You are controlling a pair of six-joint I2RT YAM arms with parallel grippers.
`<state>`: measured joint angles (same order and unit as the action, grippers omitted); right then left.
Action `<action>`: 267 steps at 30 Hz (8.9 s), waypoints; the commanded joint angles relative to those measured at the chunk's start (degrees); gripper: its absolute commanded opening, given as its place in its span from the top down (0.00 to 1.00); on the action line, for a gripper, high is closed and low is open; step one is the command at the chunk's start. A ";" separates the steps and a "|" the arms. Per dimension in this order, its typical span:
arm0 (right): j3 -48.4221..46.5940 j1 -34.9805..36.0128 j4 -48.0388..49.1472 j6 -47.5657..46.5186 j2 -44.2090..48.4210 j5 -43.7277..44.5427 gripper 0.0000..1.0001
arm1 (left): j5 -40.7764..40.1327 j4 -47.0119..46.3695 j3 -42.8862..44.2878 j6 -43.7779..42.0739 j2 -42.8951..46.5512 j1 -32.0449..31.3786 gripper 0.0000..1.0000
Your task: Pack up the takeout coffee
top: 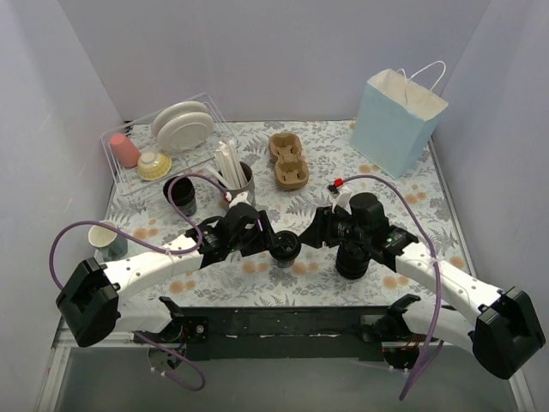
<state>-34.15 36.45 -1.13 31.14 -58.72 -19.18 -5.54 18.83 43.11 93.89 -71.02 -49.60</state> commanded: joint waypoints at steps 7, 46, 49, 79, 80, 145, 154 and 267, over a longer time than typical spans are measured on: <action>-1.89 -0.15 5.17 -0.81 -8.25 -6.66 0.43 | -1.14 4.37 -2.42 -1.07 -0.61 0.12 0.45; 11.92 -1.03 4.29 -3.36 -8.52 2.39 0.64 | -3.07 4.81 -4.44 0.42 -3.68 0.03 0.46; 8.67 -1.03 2.27 -4.50 -7.90 1.87 0.64 | -3.25 4.90 -4.44 0.33 -3.60 0.12 0.45; 0.65 -1.20 9.72 -4.25 -15.20 -13.07 0.42 | -2.46 4.02 -4.70 0.77 -3.42 0.03 0.45; 1.27 -1.20 10.26 -4.33 -15.20 -13.25 0.42 | -2.46 4.02 -4.70 0.77 -3.42 0.12 0.45; 3.12 -1.03 7.01 -8.54 -20.82 -8.60 0.61 | 2.82 -1.34 -8.22 -2.40 1.59 5.84 0.55; 8.39 -1.11 9.74 -9.43 -22.75 -5.26 0.64 | 1.85 -0.90 -16.64 3.93 0.36 5.83 0.55; -6.54 5.92 5.08 -0.11 -27.24 -7.71 0.57 | 6.25 1.11 -7.96 -2.83 11.52 6.71 0.32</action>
<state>-40.71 41.45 12.93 36.34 -83.77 -28.38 2.35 15.16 32.73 92.58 -60.64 -42.92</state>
